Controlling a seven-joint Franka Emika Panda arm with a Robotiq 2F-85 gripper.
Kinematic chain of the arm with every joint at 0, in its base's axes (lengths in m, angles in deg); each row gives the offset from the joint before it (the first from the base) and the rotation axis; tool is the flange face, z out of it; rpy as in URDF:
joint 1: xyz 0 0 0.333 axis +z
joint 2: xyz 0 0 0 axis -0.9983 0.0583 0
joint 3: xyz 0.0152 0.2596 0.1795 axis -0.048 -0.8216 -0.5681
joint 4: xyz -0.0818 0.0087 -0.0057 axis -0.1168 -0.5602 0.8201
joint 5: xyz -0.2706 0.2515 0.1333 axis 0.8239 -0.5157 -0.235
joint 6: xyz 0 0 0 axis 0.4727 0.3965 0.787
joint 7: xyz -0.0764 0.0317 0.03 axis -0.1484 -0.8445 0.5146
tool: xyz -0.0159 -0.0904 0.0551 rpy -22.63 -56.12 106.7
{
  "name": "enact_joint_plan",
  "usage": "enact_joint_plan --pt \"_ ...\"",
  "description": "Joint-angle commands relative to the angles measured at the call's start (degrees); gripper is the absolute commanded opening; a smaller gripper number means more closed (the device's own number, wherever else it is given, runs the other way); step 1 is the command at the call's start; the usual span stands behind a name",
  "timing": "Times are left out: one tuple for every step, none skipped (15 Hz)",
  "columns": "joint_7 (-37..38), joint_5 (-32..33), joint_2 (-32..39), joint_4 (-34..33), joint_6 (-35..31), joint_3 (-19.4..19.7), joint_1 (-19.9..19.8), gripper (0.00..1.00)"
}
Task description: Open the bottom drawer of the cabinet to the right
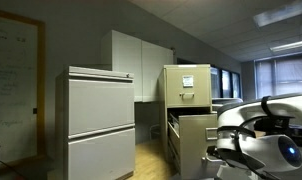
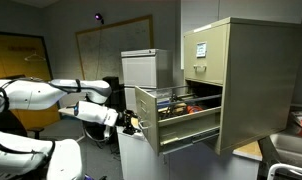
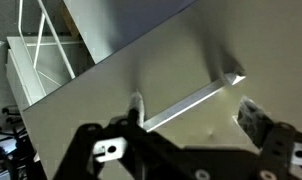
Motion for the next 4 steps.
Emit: enact_joint_plan --pt "-3.54 -1.06 -1.06 0.0 0.01 0.95 1.24 1.0" --pt "-5.11 -1.01 0.12 0.02 0.02 2.14 2.61 1.0" --pt "-6.14 -0.59 1.56 0.07 -0.3 3.47 4.4 1.0" --pt "-8.06 -0.41 4.08 0.17 -0.35 5.66 7.06 1.0"
